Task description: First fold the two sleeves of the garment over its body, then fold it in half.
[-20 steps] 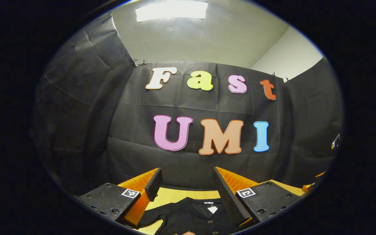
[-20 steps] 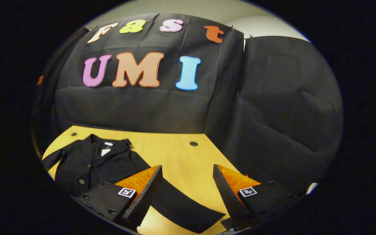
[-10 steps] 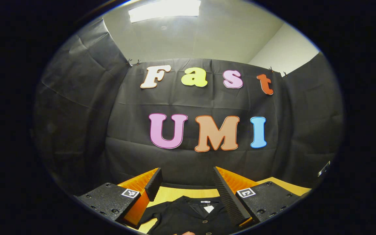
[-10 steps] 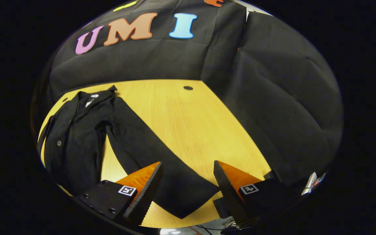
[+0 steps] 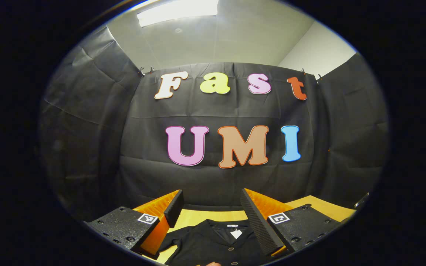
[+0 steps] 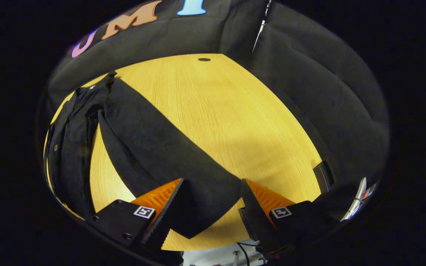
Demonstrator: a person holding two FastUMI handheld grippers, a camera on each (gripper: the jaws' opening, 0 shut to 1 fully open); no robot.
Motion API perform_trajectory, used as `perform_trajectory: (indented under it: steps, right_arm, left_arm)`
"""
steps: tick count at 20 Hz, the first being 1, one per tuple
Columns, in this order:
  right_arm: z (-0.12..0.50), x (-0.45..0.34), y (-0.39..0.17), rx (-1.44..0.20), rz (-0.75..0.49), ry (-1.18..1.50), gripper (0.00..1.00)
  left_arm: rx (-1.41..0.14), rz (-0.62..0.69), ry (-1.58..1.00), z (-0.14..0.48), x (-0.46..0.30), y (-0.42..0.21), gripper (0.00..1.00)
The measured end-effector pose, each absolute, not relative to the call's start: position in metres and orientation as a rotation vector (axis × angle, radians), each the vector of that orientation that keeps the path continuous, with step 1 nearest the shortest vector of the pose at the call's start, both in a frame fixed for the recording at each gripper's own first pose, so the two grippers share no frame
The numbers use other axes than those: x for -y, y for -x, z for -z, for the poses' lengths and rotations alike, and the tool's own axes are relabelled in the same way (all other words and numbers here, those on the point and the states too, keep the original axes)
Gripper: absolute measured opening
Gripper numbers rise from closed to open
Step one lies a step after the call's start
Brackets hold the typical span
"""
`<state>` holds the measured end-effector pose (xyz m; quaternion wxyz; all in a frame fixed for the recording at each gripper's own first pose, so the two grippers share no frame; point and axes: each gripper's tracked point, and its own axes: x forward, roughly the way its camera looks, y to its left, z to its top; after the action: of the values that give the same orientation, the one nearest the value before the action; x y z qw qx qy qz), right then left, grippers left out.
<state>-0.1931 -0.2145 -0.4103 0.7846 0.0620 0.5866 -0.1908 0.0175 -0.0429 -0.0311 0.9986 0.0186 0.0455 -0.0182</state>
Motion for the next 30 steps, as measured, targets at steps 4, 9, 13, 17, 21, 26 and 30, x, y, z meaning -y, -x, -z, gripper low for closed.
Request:
perform_trajectory:
  steps: [4,9,13,17,21,26,30]
  right_arm:
    - [0.413,0.211,0.187,-1.262,0.361,-0.166,0.84]
    - [0.413,0.204,0.183,-1.247,0.268,-0.034,0.06]
    - [0.402,0.191,0.163,-1.166,0.200,-0.147,0.03]
    - [0.357,0.173,0.109,-1.024,0.101,-0.166,0.02]
    - [0.313,0.138,0.056,-0.937,0.000,-0.207,0.03]
    - [0.265,0.069,-0.001,-0.850,-0.109,-0.182,0.02]
    - [0.238,0.008,-0.043,-0.809,-0.198,-0.160,0.02]
  left_arm:
    - [-0.100,0.051,-0.031,0.030,0.059,-0.022,0.92]
    - [-0.105,0.057,-0.029,0.029,0.074,-0.024,0.92]
    - [-0.110,0.034,-0.054,0.029,0.079,-0.024,0.92]
    - [-0.098,-0.004,-0.084,0.022,0.076,-0.021,0.92]
    - [-0.102,-0.024,-0.071,0.023,0.062,-0.019,0.92]
    - [-0.098,-0.070,-0.082,0.015,0.009,-0.017,0.94]
    - [-0.100,-0.120,-0.077,0.013,-0.036,-0.011,0.94]
